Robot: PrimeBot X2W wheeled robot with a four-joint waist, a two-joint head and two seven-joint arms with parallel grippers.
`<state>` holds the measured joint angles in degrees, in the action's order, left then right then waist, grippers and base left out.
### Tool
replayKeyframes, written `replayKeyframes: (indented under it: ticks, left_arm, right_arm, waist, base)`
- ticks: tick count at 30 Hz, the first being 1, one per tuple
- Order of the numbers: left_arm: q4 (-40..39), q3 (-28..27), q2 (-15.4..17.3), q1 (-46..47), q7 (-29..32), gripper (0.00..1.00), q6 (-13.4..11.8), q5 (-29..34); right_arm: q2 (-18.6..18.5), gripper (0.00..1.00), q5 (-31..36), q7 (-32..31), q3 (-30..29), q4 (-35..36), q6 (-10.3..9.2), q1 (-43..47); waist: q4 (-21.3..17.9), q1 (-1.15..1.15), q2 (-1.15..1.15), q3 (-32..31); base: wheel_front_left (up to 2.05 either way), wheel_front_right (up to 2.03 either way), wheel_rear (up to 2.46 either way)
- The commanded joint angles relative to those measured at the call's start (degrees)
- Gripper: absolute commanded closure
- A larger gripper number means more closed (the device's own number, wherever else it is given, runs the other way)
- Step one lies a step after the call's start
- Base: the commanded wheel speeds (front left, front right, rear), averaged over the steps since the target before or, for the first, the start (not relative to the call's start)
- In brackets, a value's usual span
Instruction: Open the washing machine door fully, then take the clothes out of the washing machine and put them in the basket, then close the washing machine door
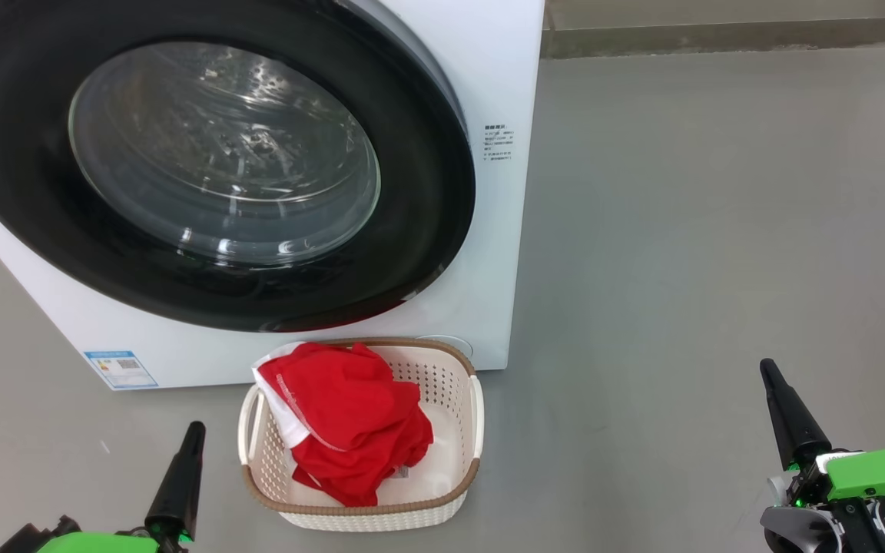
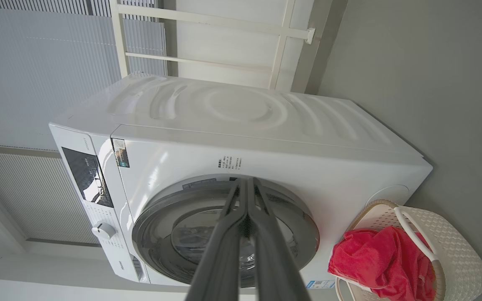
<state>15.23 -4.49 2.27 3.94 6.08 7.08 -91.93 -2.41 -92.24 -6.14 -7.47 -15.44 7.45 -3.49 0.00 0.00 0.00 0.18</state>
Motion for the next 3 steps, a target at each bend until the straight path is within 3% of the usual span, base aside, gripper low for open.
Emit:
replayKeyframes:
  ticks: [1,3]
  left_arm:
    - [-1.19,-2.08,0.62,2.26,0.45,1.00,0.41,-0.19]
    - [-1.19,-2.08,0.62,2.26,0.45,1.00,0.41,-0.19]
  right_arm:
    - [-0.52,1.00,0.07,-0.34,0.95,1.42,0.03,-2.70]
    - [-0.52,1.00,0.07,-0.34,0.95,1.42,0.03,-2.70]
  waist:
    - [0.00,0.00,0.00,0.00]
    - [0.00,0.00,0.00,0.00]
  base:
    - [0.00,0.00,0.00]
    - [0.00,0.00,0.00]
